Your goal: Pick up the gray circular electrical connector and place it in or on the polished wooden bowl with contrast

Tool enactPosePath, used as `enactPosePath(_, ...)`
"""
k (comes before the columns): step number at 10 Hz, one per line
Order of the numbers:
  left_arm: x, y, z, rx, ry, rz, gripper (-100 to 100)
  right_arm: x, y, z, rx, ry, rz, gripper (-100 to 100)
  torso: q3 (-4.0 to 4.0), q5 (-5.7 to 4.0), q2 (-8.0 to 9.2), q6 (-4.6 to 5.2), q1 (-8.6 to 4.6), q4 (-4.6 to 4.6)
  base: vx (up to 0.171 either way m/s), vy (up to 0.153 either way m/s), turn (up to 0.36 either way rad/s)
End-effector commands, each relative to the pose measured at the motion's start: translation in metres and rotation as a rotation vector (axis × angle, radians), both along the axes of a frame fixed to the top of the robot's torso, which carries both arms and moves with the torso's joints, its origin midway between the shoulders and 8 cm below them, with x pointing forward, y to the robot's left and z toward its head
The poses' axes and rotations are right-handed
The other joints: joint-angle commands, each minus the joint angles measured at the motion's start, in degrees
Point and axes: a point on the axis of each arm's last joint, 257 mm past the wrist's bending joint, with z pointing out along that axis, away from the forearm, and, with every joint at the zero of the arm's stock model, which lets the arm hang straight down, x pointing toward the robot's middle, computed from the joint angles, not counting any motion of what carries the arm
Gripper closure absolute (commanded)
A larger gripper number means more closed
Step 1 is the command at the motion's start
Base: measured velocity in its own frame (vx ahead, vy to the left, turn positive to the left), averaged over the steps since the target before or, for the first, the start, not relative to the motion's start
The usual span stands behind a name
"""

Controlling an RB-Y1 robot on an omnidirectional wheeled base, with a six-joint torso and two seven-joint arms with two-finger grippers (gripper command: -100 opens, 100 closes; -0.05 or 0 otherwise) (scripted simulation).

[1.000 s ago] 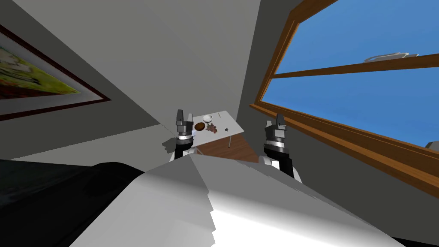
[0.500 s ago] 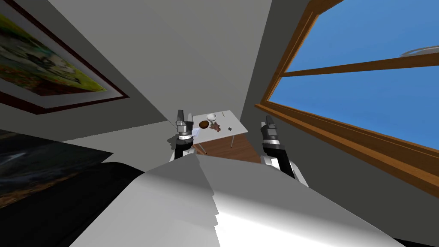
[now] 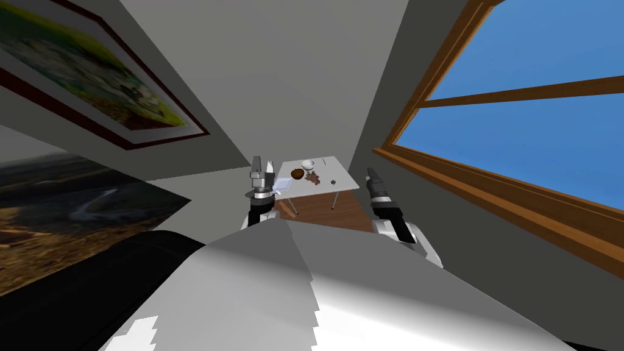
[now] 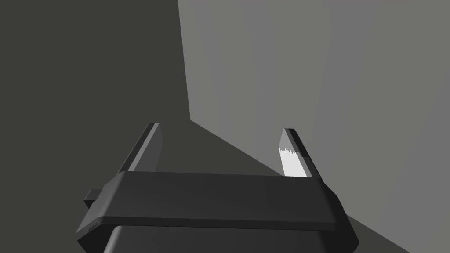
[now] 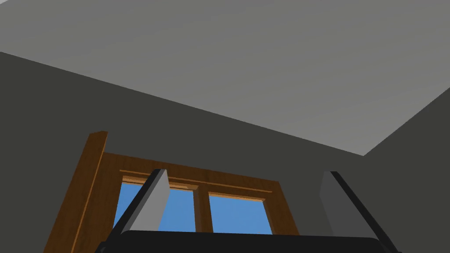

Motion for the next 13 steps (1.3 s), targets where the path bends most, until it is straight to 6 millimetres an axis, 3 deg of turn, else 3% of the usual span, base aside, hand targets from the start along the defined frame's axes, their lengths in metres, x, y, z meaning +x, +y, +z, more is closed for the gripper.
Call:
enactPosePath(1,0.000,0.000,0.000,0.000,0.000,0.000,0,0.011,-0.002,-0.017,-0.049,0.060,0.003,-100,0.00,0.00,0.00,0.00,0.00,0.00,-0.062,0.043,0.258)
enactPosePath(6,0.000,0.000,0.000,0.000,0.000,0.000,0,0.035,-0.020,-0.065,-0.195,0.216,-0.014,-100,0.02,-0.01,0.04,0.02,-0.03,0.01,-0.067,0.031,0.234)
enactPosePath(7,0.000,0.000,0.000,0.000,0.000,0.000,0,0.036,-0.021,-0.067,-0.195,0.223,-0.018,-100,0.04,0.00,0.07,0.00,0.00,0.01,-0.045,0.029,0.107)
enactPosePath(11,0.000,0.000,0.000,0.000,0.000,0.000,0,0.049,-0.059,-0.116,-0.359,0.384,-0.073,-100,-0.01,0.01,-0.01,0.02,0.05,0.00,-0.035,0.044,0.258)
enactPosePath(13,0.000,0.000,0.000,0.000,0.000,0.000,0,0.050,-0.072,-0.129,-0.402,0.429,-0.093,-100,-0.02,0.00,-0.04,0.08,-0.03,-0.01,-0.017,0.026,0.088)
